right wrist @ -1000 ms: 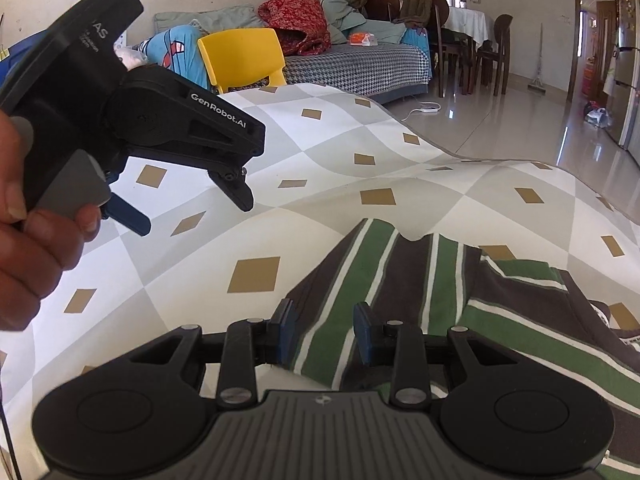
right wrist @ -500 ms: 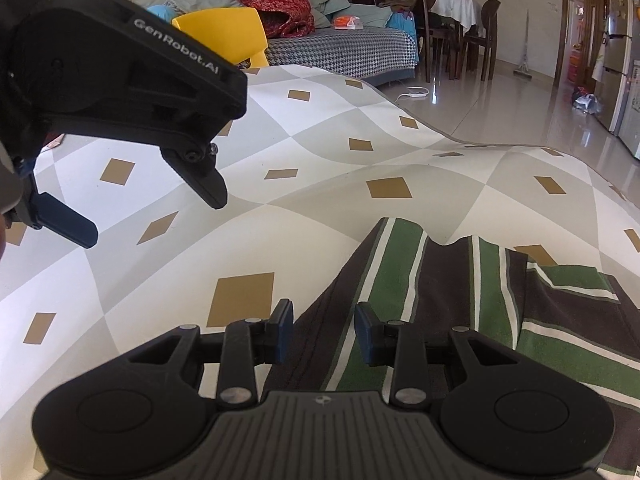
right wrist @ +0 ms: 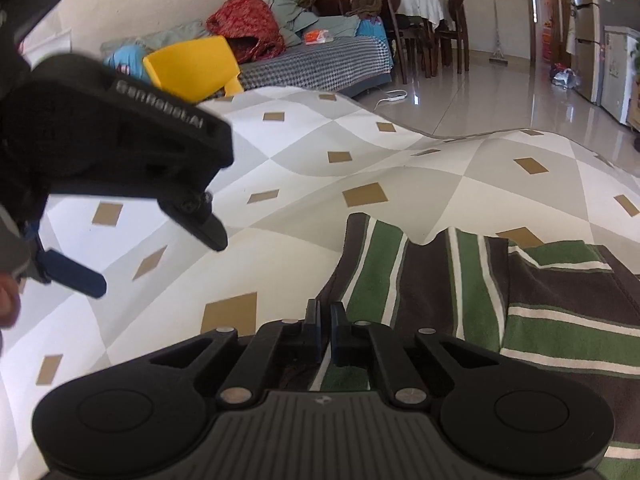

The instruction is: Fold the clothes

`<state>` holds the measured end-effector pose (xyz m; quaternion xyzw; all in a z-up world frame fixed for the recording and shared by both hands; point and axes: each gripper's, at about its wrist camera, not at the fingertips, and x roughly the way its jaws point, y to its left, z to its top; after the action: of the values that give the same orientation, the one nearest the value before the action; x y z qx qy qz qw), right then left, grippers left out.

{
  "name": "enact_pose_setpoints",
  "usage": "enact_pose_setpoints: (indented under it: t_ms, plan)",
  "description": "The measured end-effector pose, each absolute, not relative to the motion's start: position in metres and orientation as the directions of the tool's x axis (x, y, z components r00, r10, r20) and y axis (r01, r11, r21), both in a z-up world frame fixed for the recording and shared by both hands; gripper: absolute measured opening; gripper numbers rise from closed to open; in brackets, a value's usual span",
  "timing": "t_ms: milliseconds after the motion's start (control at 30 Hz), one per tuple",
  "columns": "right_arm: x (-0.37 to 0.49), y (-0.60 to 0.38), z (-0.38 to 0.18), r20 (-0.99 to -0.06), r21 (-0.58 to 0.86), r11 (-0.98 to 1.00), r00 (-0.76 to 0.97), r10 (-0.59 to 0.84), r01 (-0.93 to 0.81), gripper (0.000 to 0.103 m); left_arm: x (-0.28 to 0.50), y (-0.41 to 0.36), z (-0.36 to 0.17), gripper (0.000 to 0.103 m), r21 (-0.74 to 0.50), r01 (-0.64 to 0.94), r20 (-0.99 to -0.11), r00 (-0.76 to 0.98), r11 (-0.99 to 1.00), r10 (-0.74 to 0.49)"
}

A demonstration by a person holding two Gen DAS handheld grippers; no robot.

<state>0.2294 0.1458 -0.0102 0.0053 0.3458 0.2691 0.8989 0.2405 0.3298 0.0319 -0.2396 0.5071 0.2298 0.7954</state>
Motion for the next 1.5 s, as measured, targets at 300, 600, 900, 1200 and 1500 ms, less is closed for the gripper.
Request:
enact_pose_setpoints:
  t_ms: [300,600,900,1200,1500]
  plan:
    - [0.232,0.091,-0.002,-0.618,0.254,0.921,0.683,0.39,-0.296,0.015,0.243,0.319,0.031,0.098,-0.142,-0.593,-0.919,0.377,0.793,0.117]
    - [0.223,0.088,0.015,-0.576,0.218,0.917,0.714,0.398,-0.335,0.024,0.243,0.314,0.032,0.098,-0.141,-0.592,-0.921,0.374,0.794,0.115]
    - [0.205,0.14,0.005,-0.57,0.188,0.802,0.602,0.559,-0.567,0.025,0.237,0.33,0.035,0.099,-0.124,-0.636,-0.918,0.365,0.761,0.155]
    - [0.217,0.178,-0.022,-0.645,0.077,0.789,0.573,0.506,-0.61,0.025,0.235,0.341,0.032,0.099,-0.128,-0.653,-0.923,0.354,0.746,0.151]
    - [0.215,0.18,-0.036,-0.638,-0.008,0.792,0.613,0.466,-0.611,0.024,0.236,0.345,0.029,0.099,-0.131,-0.66,-0.926,0.347,0.74,0.146]
